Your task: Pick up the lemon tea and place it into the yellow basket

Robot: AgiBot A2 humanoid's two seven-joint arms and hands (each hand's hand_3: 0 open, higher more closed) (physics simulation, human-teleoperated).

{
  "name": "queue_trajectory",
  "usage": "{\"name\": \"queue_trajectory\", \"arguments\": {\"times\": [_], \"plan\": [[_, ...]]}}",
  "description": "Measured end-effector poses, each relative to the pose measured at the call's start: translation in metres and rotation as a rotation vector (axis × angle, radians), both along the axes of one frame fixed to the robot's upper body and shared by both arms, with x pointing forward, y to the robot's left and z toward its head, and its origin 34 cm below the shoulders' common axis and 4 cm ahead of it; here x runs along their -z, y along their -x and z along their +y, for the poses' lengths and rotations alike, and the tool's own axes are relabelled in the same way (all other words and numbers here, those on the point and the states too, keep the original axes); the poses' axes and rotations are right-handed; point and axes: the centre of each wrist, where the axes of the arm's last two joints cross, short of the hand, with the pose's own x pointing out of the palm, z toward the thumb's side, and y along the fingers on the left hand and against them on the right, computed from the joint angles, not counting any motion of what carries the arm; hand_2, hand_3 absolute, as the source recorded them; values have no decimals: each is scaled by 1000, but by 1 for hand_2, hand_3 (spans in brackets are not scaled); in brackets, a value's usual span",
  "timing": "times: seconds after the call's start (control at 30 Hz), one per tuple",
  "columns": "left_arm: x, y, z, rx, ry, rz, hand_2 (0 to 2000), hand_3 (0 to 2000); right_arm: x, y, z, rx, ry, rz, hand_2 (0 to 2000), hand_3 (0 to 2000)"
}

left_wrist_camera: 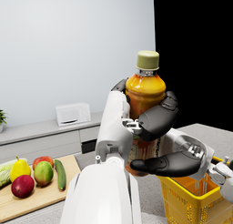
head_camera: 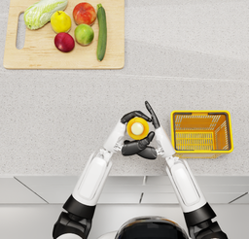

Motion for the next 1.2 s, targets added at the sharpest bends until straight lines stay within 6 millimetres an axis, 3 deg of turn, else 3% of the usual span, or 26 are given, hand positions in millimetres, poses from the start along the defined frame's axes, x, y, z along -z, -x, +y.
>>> {"name": "queue_trajectory", "arguments": {"times": [0.1, 0.13, 0.17, 0.3, 0.33, 0.37, 0.5, 0.6, 0.8, 0.9, 1.03, 1.07, 1.1, 1.17, 1.2], "plan": [[5, 7, -8, 27, -29, 3, 2000, 2000, -3, -6, -3, -49, 20, 6, 0, 0], [6, 7, -8, 21, -31, 3, 2000, 2000, -3, -8, -5, -63, 28, 9, 1361, 327], [7, 7, -6, 16, -36, 0, 2000, 2000, -4, -10, -11, -150, 67, 13, 2000, 653], [9, 6, -4, 29, -60, -3, 2000, 2000, -5, -12, -16, -222, 115, 21, 2000, 1960], [10, 5, -3, 36, -67, -3, 639, 1673, -5, -12, -15, -214, 114, 20, 2000, 2000], [11, 5, -4, 13, -56, 5, 0, 1347, -5, -11, -13, -202, 108, 16, 2000, 2000], [14, 5, 6, -62, -21, 33, 0, 40, -18, -12, -14, -127, 48, -33, 2000, 2000], [14, 8, 38, -165, 28, 34, 0, 0, -35, -15, -42, -34, -19, -88, 2000, 2000], [14, 7, 117, -450, 161, 43, 0, 0, -44, -12, -133, 289, -160, -119, 2000, 2000], [20, 4, 136, -521, 187, 71, 0, 0, -31, -13, -153, 381, -153, 94, 2000, 2000], [27, 1, 142, -545, 195, 98, 0, 0, -7, -18, -161, 401, -128, 316, 2000, 2000], [28, 1, 142, -545, 195, 103, 0, 0, -1, -20, -162, 398, -123, 353, 639, 1673], [29, 0, 141, -544, 195, 107, 0, 0, 6, -22, -163, 432, -139, 386, 0, 1347], [30, -1, 140, -540, 193, 113, 0, 0, 18, -23, -165, 476, -160, 442, 0, 693], [30, -2, 139, -538, 194, 113, 0, 0, 21, -24, -165, 511, -193, 360, 0, 367]]}}
